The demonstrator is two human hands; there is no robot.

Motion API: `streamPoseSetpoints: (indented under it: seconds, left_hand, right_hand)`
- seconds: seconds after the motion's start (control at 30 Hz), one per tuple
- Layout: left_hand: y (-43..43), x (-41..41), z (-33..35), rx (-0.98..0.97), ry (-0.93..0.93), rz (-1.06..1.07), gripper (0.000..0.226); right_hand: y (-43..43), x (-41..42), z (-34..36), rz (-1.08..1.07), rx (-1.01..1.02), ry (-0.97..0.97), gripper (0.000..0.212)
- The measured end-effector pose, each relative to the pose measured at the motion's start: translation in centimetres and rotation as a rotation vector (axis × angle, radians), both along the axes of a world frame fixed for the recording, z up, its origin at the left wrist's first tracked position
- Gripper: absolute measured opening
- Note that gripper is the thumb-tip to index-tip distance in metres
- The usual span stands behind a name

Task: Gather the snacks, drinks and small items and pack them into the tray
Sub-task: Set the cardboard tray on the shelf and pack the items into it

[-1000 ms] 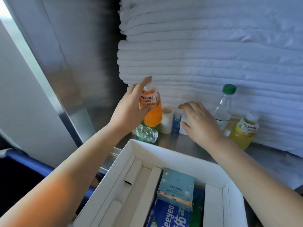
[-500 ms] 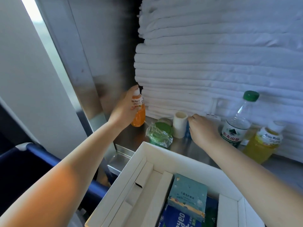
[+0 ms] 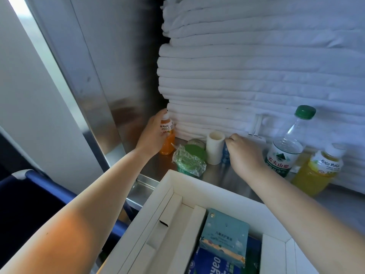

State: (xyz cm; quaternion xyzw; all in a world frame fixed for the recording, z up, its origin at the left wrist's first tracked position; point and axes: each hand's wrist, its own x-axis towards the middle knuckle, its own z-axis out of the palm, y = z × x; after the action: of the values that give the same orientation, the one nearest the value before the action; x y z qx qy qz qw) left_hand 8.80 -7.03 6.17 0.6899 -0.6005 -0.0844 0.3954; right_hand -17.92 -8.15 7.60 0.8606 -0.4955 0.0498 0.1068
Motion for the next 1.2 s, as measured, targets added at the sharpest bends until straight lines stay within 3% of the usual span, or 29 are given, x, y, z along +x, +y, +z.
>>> streamPoseSetpoints:
  seconds: [0.2, 0.4, 0.57, 0.77, 0.97, 1.07, 1.2]
  left_hand:
    - [1.7, -1.3, 1.4, 0.076, -0.047, 0.022, 0.081]
    - [7.1, -5.7, 2.1, -0.142, -0.260, -0.141, 0.067]
    - [10.4, -6.5, 0.4, 0.057, -0.488, -0.256, 0.059]
    - [11.2, -6.3, -0.4, 0.127, -0.483, -0.309, 0.050]
    - [11.3, -6.3, -0.4, 0.164, -0.426, -0.346, 0.046]
    - [11.3, -6.3, -0.4, 0.163, -0.421, -0.345, 0.044]
    - [11.4, -6.3, -0.3, 0.175, -0.430, -0.347, 0.044]
  right_hand:
    - [-0.6, -0.4, -0.3, 0.000, 0.028, -0.136, 0.017]
    - [-0.7, -0.3, -0.4, 0.016, 0.007, -0.152, 0.027]
    - [-0.7, -0.4, -0.2, 0.007, 0.023, -0.176, 0.025]
    - [-0.4, -0.6, 0.1, -0.003, 0.004, -0.172, 0.029]
    - [-0.1, -1.8, 0.6, 0.023, -0.025, -0.538, 0.015]
    - [0.0, -2.3, 0.8, -0.021, 0.102, -0.723, 0.020]
    - [0.6, -2.6, 1.1, -0.036, 0.188, -0.828, 0.018]
